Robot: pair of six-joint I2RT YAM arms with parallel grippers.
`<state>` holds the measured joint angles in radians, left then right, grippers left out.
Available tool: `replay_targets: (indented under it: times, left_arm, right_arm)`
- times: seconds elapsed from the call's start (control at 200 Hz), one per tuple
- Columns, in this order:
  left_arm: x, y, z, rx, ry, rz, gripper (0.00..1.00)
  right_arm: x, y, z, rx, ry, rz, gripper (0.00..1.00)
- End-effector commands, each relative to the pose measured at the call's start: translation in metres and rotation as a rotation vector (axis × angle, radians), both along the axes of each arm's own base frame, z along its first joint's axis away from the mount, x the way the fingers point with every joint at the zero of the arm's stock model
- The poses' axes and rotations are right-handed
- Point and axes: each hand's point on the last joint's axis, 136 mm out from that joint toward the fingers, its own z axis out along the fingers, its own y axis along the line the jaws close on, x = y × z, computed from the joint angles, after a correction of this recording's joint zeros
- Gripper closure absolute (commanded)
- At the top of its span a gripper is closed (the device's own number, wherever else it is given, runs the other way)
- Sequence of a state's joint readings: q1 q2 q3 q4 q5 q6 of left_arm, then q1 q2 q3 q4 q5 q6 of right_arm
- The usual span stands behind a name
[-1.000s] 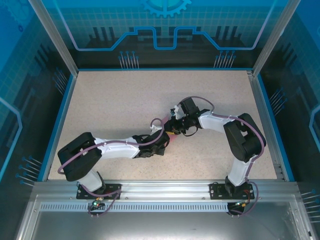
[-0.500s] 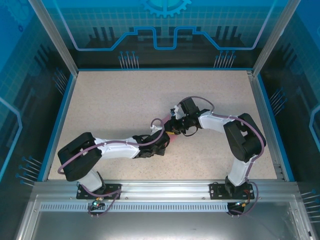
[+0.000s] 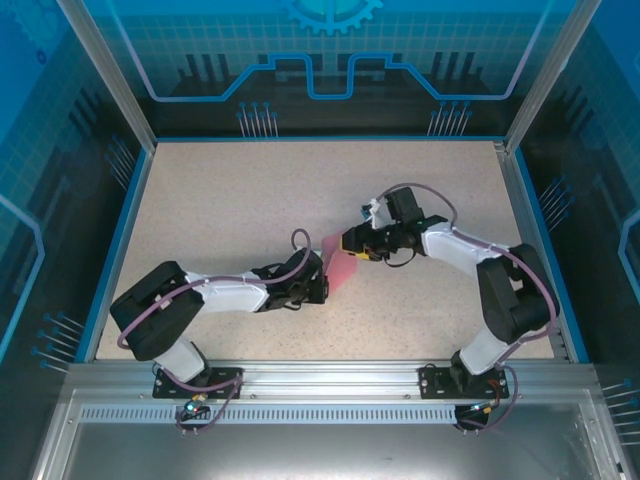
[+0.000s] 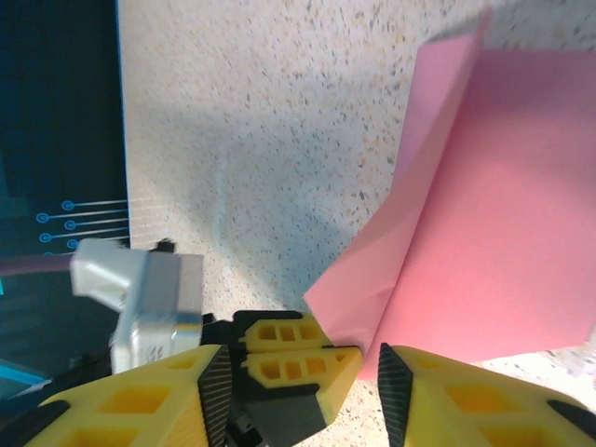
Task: Fold a paper plane with a square sheet of paper (pick it up from the middle)
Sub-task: Fourth fold the wing at the center of the table.
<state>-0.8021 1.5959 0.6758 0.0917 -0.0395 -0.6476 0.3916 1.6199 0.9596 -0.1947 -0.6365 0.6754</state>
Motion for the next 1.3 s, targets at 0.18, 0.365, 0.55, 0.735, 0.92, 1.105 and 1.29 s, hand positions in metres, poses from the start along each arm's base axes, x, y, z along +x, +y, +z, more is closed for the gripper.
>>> replay_targets:
  times: [0.18,0.365,0.55,0.735,0.92,1.105,1.29]
  left_arm:
    - [-0.003,-0.009,0.008,-0.163,0.043,-0.038,0.93]
    - [-0.001,-0.007,0.003,-0.217,0.083,-0.019,0.93]
    - [-0.001,-0.005,-0.002,-0.240,0.116,-0.012,0.93]
    - [-0.004,-0.004,-0.011,-0.241,0.150,0.000,0.93]
    - [-0.005,0.002,-0.018,-0.242,0.176,0.032,0.94]
    - [-0.005,0.002,-0.018,-0.269,0.203,0.027,0.94]
    - [-0.004,-0.001,-0.014,-0.266,0.196,-0.014,0.93]
  right_arm:
    - [-0.019,0.006,-0.009,0.025,0.035,0.059,0.73]
    - [-0.019,0.029,-0.020,0.034,0.055,0.089,0.83]
    - [-0.014,0.047,-0.032,0.063,0.082,0.100,0.87]
    - [-0.003,0.047,-0.044,0.040,0.101,0.067,0.87]
    - [0.004,0.047,-0.056,0.034,0.127,0.055,0.87]
    - [0.010,0.040,-0.069,0.018,0.148,0.028,0.87]
    - [0.010,0.038,-0.067,0.029,0.144,0.034,0.87]
